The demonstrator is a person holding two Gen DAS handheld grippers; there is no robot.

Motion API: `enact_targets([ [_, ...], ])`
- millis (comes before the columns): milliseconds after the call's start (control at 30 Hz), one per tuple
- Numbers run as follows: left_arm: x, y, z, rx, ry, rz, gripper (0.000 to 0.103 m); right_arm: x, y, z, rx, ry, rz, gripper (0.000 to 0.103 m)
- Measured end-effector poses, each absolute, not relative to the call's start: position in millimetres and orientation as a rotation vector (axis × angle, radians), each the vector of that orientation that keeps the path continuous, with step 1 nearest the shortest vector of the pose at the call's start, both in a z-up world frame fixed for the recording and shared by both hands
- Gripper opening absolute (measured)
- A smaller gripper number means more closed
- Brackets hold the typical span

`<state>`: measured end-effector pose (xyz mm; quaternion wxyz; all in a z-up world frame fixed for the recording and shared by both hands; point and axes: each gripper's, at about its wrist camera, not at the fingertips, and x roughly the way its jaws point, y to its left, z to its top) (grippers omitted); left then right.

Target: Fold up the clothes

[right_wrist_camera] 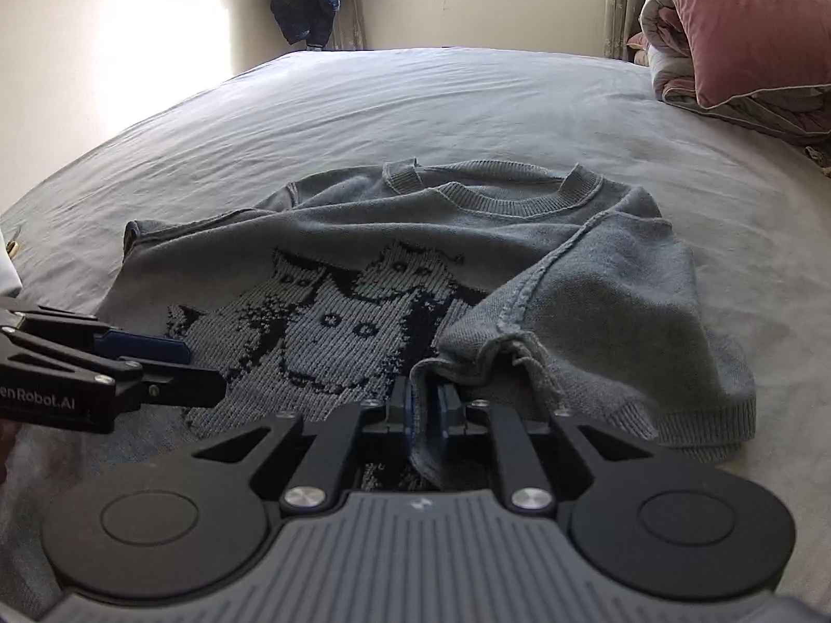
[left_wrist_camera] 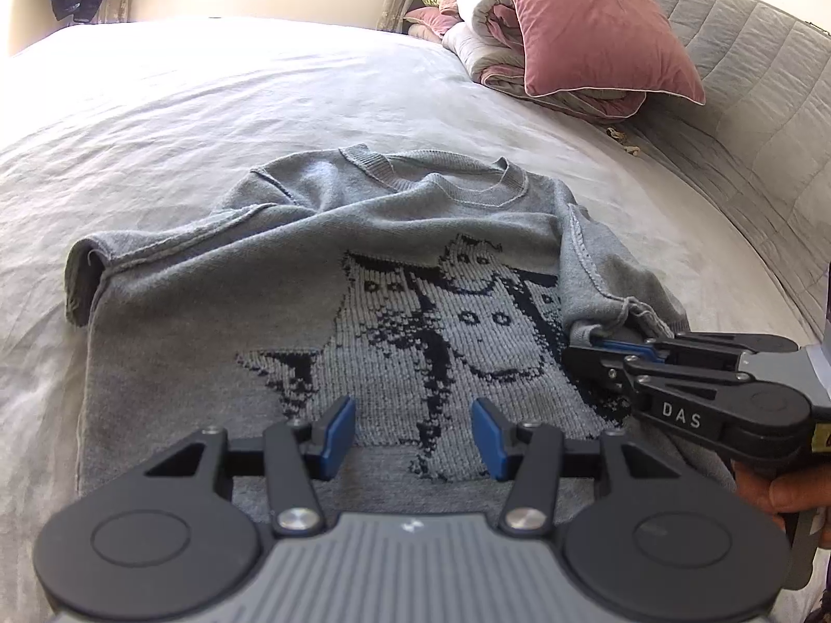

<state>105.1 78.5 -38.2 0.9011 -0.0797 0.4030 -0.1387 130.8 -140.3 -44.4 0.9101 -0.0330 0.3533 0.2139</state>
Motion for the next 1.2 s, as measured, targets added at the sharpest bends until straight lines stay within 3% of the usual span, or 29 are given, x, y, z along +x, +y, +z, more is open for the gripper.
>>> enact_targets([
  [100,106,83,-38,-0.179,0.836,-0.278,0.051,131,-147,-38,-0.04,0.735,0.442,0.018],
  [167,107,85,-38,-0.188,0.837,-0.272,0.051,127,-155,-29,0.004,0.732,0.44,0.033],
  [233,107,88,-38,-0.197,0.838,-0.266,0.051,123,-161,-21,0.042,0.721,0.432,0.039],
  [767,107,96,-37,-0.213,0.84,-0.23,0.051,133,-227,-10,0.298,0.708,0.206,0.039],
  [1200,107,95,-37,-0.201,0.843,-0.221,0.051,150,-256,-41,0.266,0.794,-0.08,0.039],
])
